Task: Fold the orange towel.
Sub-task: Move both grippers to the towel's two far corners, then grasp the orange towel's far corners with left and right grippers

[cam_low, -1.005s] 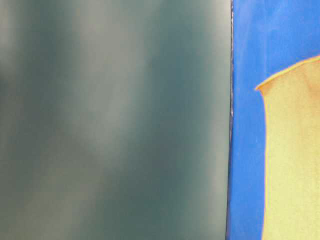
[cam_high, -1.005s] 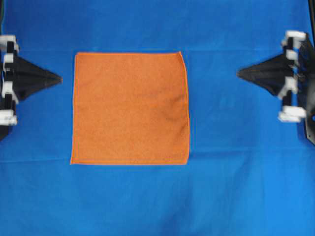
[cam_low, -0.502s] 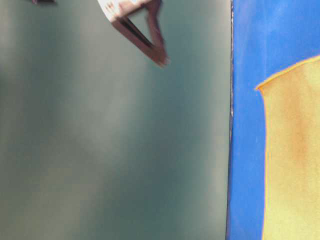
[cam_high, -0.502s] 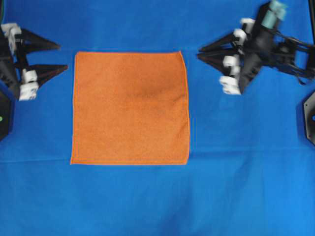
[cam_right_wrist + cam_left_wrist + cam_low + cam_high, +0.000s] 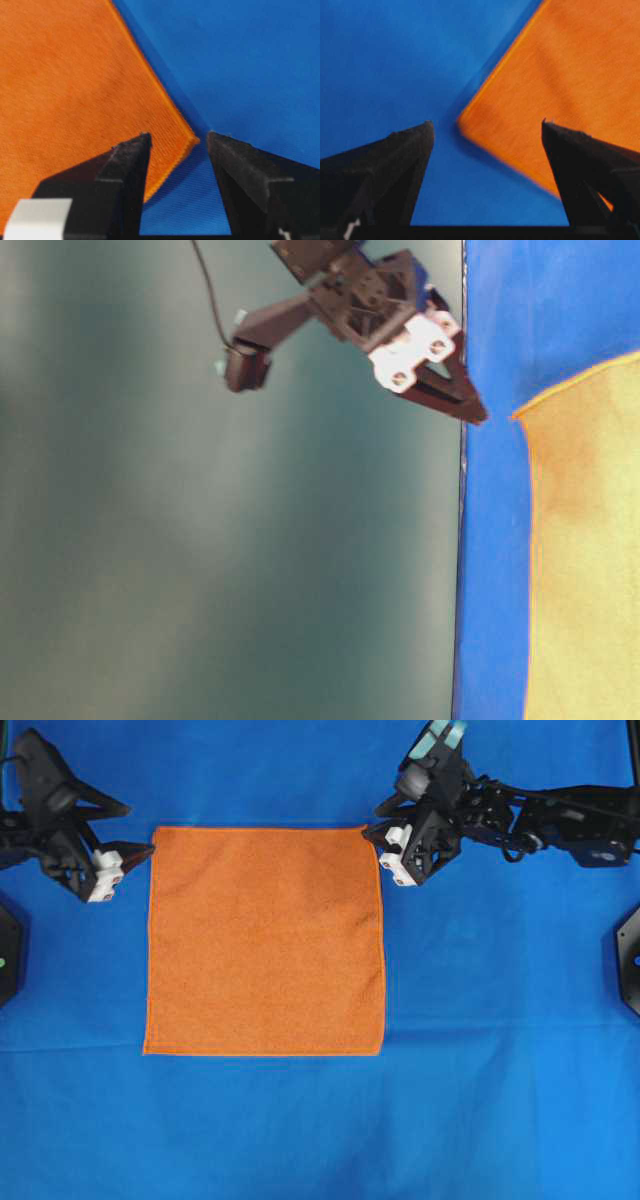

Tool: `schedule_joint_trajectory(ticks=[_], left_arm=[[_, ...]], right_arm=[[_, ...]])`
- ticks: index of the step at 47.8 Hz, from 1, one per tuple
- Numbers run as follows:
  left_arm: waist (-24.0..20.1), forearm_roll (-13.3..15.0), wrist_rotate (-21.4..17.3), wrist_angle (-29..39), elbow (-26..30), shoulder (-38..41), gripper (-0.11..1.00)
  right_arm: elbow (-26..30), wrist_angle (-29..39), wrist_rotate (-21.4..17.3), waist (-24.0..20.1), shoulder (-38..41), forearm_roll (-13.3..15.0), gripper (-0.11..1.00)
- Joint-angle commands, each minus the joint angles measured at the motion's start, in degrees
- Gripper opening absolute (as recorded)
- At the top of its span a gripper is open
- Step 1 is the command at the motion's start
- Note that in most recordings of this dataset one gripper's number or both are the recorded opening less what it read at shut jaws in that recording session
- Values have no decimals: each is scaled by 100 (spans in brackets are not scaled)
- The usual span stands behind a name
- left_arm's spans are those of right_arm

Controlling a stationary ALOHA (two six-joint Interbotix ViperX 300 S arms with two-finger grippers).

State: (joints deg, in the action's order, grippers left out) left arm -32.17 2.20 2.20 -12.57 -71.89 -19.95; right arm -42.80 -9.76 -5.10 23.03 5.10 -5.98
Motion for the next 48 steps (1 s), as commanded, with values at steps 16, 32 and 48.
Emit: schedule_joint_trajectory(ticks=[16, 32, 48], left_arm=[[-308, 0, 9, -554, 501, 1283, 82], [-97, -26, -53, -369, 562, 1468, 41], [53, -26, -105, -360, 554, 1441, 1]], right_arm=[[211, -70, -18, 105, 439, -35, 54], [176, -158, 0, 141, 510, -53, 15], [167, -185, -18, 53, 510, -62, 2]])
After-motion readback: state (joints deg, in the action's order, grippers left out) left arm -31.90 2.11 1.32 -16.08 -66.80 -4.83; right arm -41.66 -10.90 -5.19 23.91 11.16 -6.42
